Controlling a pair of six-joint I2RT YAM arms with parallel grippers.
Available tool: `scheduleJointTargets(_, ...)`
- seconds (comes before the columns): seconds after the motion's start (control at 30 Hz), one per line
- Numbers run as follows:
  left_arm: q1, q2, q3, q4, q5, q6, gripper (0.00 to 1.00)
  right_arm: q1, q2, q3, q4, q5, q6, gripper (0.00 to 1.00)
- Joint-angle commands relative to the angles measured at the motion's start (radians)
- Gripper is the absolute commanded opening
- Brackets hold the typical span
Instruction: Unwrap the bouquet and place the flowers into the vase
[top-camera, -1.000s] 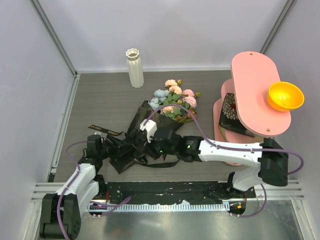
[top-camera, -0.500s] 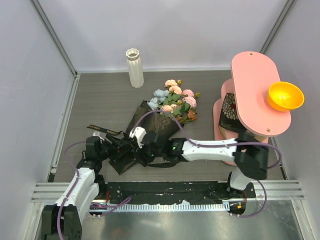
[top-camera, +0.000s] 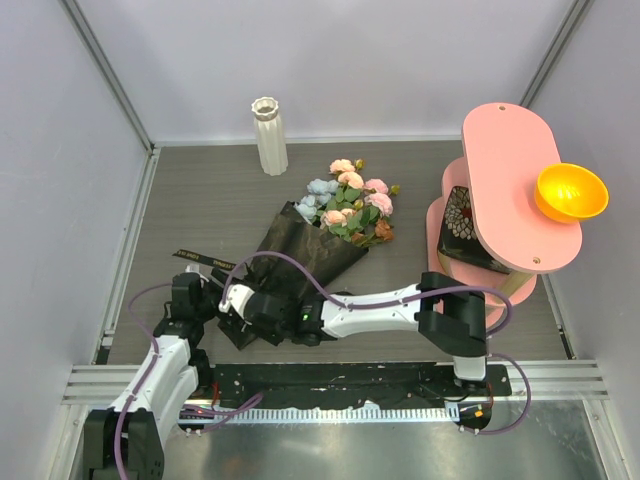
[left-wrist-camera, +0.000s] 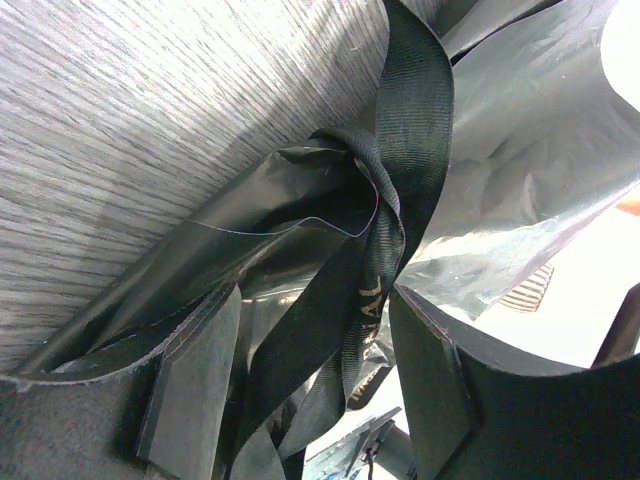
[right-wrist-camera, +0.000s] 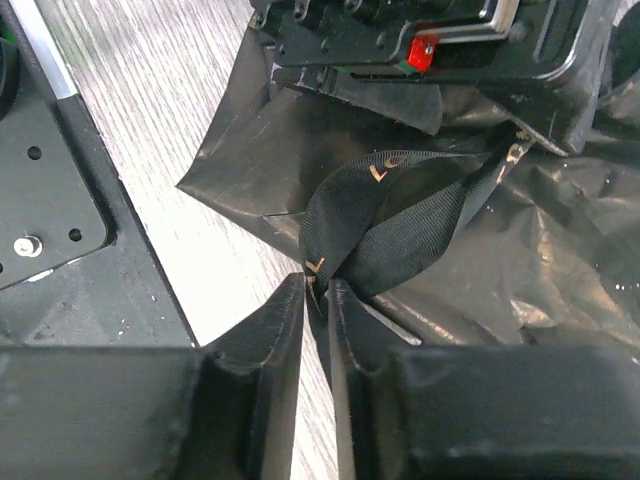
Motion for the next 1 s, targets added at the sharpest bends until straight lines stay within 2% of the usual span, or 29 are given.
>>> scheduleJointTargets(0.0,-0.004,0.007,-0.010,-0.019,-0.017,0.013,0.66,0.030,-0.028,0.051,-0.043,0.148,-0.011,0.15)
scheduleJointTargets(0.1,-0.002,0.018,-0.010,-0.008,-0.018,0.013,0.66,0.033,-0.084,0.028,-0.046,0.193,-0.006,0.01)
scheduleJointTargets(0.37,-0.002,0.053,-0.007,0.009,-0.020,0.015,0.68,0.033,-0.249,-0.098,0.098,0.147,0.029,0.01)
scheduleJointTargets(0.47,-0.002,0.050,-0.007,0.007,-0.015,0.015,0.68,0.032,-0.275,-0.134,0.140,0.200,0.032,0.01)
scheduleJointTargets(0.6,-0.002,0.032,-0.007,-0.001,-0.012,0.012,0.68,0.024,-0.215,-0.101,0.068,0.461,0.031,0.01)
scheduleJointTargets(0.67,-0.002,0.027,-0.007,-0.005,-0.012,0.012,0.68,0.021,-0.174,-0.061,0.016,0.431,0.017,0.01)
scheduleJointTargets(0.7,-0.002,0.022,-0.006,-0.007,-0.014,0.012,0.68,0.021,-0.169,-0.058,0.014,0.380,-0.009,0.04)
scheduleJointTargets(0.73,-0.002,0.022,-0.006,-0.008,-0.014,0.012,0.68,0.019,-0.167,-0.064,0.022,0.228,-0.023,0.11)
scheduleJointTargets(0.77,-0.002,0.022,-0.006,-0.010,-0.012,0.012,0.68,0.022,-0.173,-0.075,0.039,0.176,-0.027,0.20)
scheduleJointTargets(0.8,-0.002,0.022,-0.004,-0.008,-0.011,0.012,0.68,0.022,-0.178,-0.101,0.055,0.126,-0.029,0.34)
scheduleJointTargets(0.9,-0.002,0.029,-0.003,-0.007,-0.009,0.013,0.68,0.027,-0.203,-0.136,0.111,-0.006,-0.038,0.45)
scheduleJointTargets(0.97,-0.002,0.030,-0.004,-0.002,-0.009,0.013,0.68,0.027,-0.203,-0.141,0.147,-0.109,-0.034,0.47)
